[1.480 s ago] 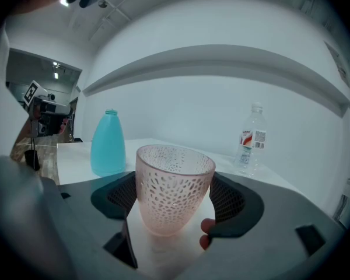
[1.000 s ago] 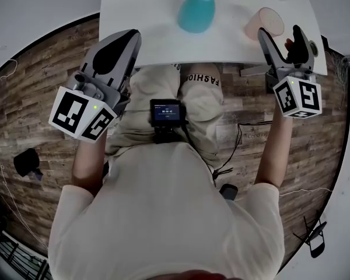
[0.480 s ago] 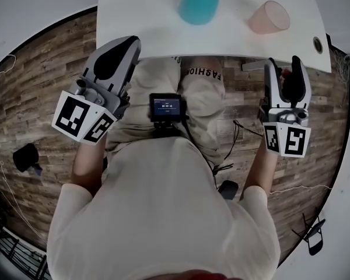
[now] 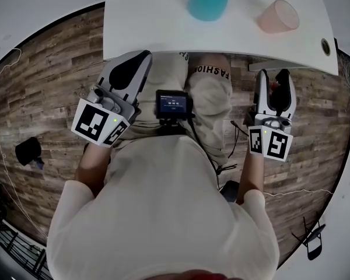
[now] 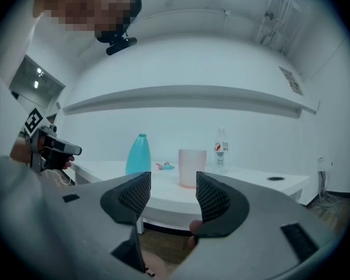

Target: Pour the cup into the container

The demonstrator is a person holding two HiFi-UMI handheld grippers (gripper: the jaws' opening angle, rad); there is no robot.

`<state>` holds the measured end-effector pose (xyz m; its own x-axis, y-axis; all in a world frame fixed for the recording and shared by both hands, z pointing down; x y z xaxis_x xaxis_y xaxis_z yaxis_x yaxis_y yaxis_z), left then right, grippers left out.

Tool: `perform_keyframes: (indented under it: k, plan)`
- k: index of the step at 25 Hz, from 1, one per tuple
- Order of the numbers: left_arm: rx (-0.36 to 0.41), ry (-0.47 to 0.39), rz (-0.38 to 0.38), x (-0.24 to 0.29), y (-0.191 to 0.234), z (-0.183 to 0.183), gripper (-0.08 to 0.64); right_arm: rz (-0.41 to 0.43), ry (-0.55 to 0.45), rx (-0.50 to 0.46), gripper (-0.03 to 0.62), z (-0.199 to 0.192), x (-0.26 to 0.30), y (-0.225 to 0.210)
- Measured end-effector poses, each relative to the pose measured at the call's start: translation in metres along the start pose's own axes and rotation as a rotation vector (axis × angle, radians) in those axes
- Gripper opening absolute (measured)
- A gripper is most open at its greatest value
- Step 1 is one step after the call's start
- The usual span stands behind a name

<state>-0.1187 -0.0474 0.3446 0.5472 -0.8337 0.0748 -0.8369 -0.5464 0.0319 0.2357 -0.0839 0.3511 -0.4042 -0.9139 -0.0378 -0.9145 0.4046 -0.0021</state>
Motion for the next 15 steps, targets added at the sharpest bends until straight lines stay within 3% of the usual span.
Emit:
perform_keyframes:
  k: [15]
  plan:
    - [-0.026, 0.194, -0.035, -0.013, -0.033, -0.081, 0.012, 0.062, 0.208, 0.106, 0.232, -0.105, -0.002, 0.041]
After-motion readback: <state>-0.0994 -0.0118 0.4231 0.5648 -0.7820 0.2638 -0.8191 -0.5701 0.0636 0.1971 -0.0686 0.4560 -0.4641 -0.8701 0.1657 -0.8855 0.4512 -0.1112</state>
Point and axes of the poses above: the fingertips, and each gripper's own axes: x forward along the fingers, y to its left, z out of its top, the point moved 9 cm from there along -x, backward along the fingers, and after that the axes turned 6 degrees about x, right-handed, at the moved point
